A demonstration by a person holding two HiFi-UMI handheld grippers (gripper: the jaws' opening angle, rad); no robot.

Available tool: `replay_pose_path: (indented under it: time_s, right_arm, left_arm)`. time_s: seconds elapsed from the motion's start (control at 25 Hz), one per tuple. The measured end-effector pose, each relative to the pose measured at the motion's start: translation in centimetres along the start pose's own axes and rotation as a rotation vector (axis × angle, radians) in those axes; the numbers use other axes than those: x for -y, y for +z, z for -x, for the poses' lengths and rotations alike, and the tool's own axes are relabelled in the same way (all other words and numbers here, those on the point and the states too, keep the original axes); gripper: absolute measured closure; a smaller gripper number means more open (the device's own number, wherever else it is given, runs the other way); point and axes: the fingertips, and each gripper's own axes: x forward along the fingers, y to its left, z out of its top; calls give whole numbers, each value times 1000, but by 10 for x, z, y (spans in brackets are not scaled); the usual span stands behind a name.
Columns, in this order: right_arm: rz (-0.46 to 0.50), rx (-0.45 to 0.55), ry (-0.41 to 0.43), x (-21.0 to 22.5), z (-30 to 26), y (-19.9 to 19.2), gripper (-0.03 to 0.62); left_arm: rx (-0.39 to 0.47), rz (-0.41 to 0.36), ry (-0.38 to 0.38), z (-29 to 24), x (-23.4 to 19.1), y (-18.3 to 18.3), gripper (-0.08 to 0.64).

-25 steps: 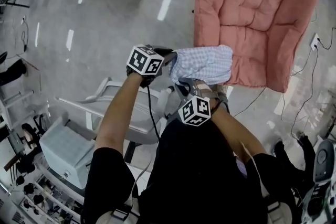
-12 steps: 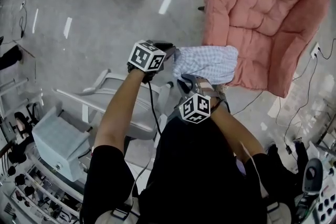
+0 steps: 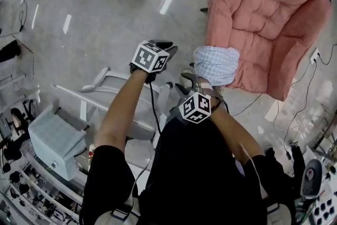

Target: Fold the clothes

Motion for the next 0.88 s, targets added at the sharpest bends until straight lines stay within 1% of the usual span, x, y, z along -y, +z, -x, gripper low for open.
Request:
replay_pose_path:
  time_s: [0.16, 0.32, 0.44, 0.6, 0.8, 0.88]
  right_arm:
    - [-56, 1, -26, 16, 4, -1, 407]
    - [-79, 14, -52, 29, 11, -6, 408]
    - [-136, 26, -94, 44, 23, -19, 413]
    - [-246, 8, -143, 68, 42, -59, 417]
    - [-336, -26, -188, 102, 70, -123, 419]
    - [-373, -32, -192, 110, 81, -146, 420]
  left_arm:
    - [-5, 2, 38, -3, -1, 2, 463]
    - [19, 26, 83, -7, -2, 10, 463]
    - [29, 45, 98, -16, 8, 15, 463]
    - [6, 47, 74, -35, 39, 10, 466]
    - [-42, 2, 64, -71, 83, 8, 471]
    - [-40, 18, 67, -83, 102, 10, 477]
